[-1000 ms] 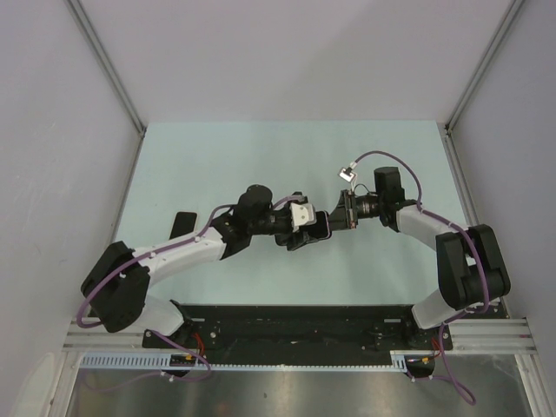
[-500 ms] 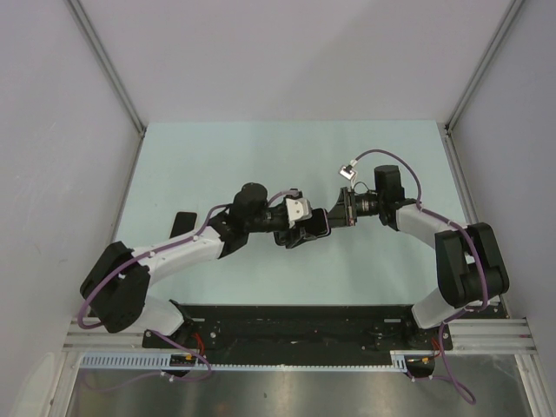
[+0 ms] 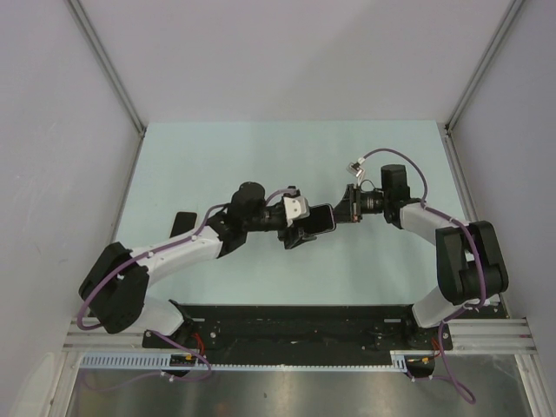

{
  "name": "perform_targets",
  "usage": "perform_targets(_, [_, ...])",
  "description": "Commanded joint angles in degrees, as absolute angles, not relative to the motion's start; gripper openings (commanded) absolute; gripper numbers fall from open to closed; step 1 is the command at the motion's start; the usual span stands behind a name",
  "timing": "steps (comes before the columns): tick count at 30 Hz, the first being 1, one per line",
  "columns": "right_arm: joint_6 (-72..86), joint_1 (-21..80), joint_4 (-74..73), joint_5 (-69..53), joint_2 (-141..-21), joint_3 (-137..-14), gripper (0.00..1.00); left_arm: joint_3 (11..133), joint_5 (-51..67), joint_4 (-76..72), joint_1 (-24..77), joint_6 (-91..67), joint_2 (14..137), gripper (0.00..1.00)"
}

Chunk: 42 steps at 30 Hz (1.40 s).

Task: Take the phone out of the phone case
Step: Remove the phone case from the phone.

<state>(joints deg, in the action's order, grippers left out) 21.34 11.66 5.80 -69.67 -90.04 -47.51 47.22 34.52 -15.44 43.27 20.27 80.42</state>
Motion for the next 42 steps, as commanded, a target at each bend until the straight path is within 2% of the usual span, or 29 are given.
perform_targets(1, [21.97, 10.46, 8.44, -70.13, -89.91, -49.22, 0.00, 47.11, 33.85, -16.52, 44.64, 20.47, 79.36, 0.86])
perform_targets(16, [19.34, 11.95, 6.33, -71.45, -89.74, -49.22, 0.00, 47.90, 26.10, -16.52, 46.23, 23.46, 80.77, 1.00])
perform_targets(23, [19.86, 13.01, 6.50, -72.95, -89.56, -49.31, 0.00, 47.20, 28.03, -16.26, 46.84, 24.87, 80.95, 1.00])
perform_targets(42, [19.95, 13.89, 6.15, -74.79, -88.15, -49.22, 0.00, 47.81, 20.39, -15.47, 50.18, 28.92, 83.58, 1.00])
